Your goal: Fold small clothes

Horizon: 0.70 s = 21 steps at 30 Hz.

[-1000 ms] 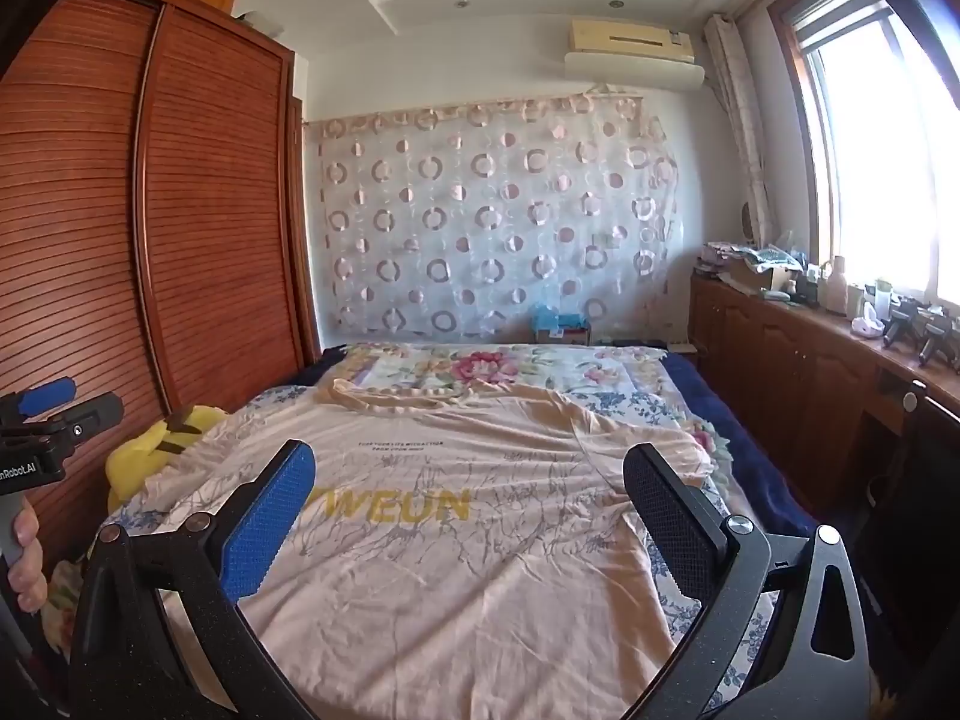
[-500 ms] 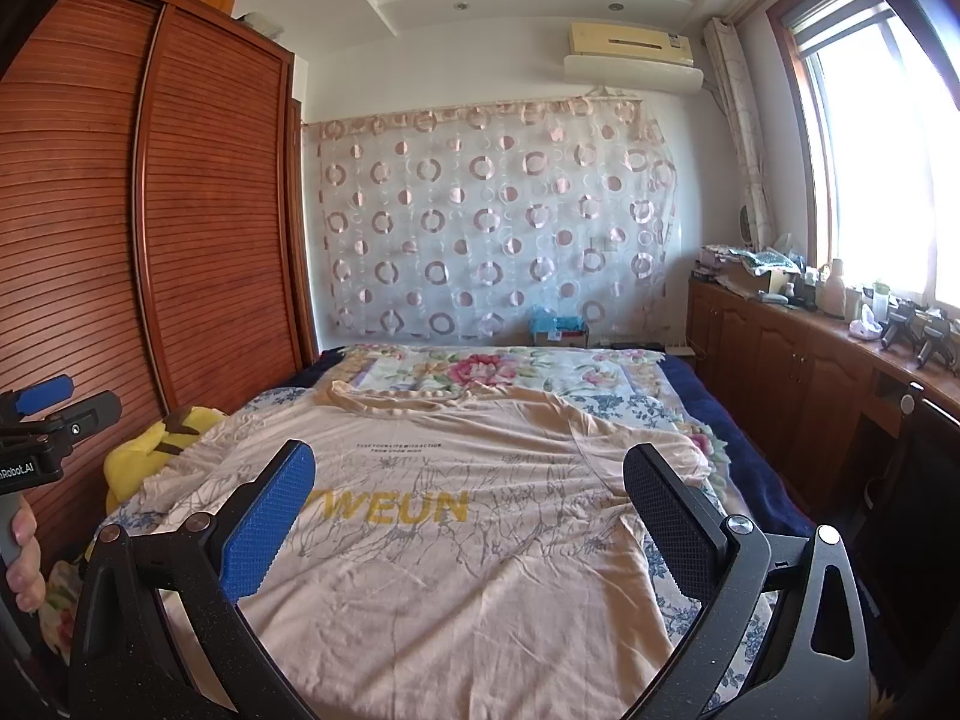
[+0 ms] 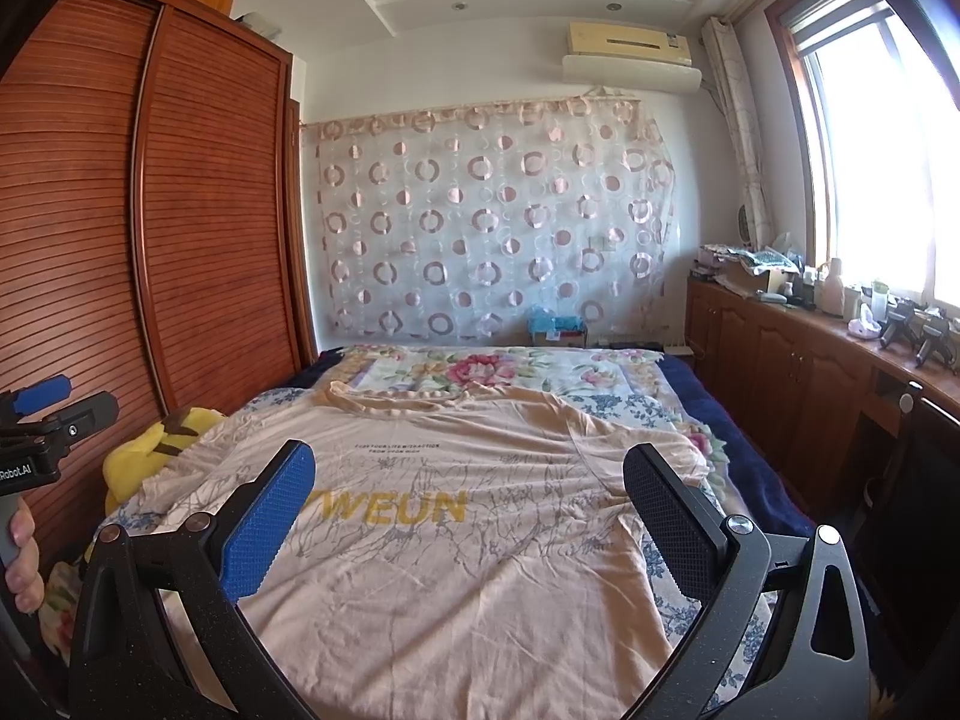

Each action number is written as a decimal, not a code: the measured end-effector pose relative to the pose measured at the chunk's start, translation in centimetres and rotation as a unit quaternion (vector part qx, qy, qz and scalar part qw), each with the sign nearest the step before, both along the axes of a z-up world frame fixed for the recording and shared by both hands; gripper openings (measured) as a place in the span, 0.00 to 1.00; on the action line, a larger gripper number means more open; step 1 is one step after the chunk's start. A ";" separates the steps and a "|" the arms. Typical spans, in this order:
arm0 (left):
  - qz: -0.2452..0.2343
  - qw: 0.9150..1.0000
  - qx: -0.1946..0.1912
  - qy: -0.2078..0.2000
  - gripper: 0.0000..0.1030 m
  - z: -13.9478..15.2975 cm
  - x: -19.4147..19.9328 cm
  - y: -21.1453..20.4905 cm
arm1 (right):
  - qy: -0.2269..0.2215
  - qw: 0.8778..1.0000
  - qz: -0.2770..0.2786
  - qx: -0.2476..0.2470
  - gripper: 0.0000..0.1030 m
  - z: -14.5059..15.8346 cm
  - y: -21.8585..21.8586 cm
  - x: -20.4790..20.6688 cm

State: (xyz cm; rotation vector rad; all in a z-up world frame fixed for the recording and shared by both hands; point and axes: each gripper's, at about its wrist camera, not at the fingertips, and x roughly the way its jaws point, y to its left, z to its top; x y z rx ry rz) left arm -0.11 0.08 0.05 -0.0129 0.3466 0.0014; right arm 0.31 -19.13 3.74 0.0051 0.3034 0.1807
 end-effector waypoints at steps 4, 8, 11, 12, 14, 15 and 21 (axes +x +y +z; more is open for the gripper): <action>0.000 1.000 0.000 -0.001 1.00 0.0 0.0 0.0 | -0.001 1.000 0.000 0.000 1.00 0.0 0.0 0.0; 0.000 1.000 0.001 -0.001 1.00 0.3 0.1 -0.1 | 0.000 1.000 0.000 0.000 1.00 -0.1 0.1 0.1; 0.000 1.000 0.000 -0.001 1.00 0.3 0.1 -0.1 | 0.000 1.000 0.001 0.000 1.00 0.0 0.0 0.0; -0.001 1.000 0.001 -0.001 1.00 0.3 0.1 -0.1 | 0.000 1.000 0.000 0.000 1.00 0.0 0.1 0.0; -0.001 1.000 0.000 -0.001 1.00 0.3 0.1 -0.1 | -0.001 1.000 0.000 0.001 1.00 -0.1 0.1 0.0; 0.000 1.000 0.001 -0.001 1.00 0.3 0.1 -0.1 | -0.001 1.000 0.000 0.001 1.00 0.0 0.0 0.0; 0.000 1.000 0.001 -0.001 1.00 0.5 -0.1 -0.1 | -0.001 1.000 0.000 0.001 1.00 0.0 0.0 0.0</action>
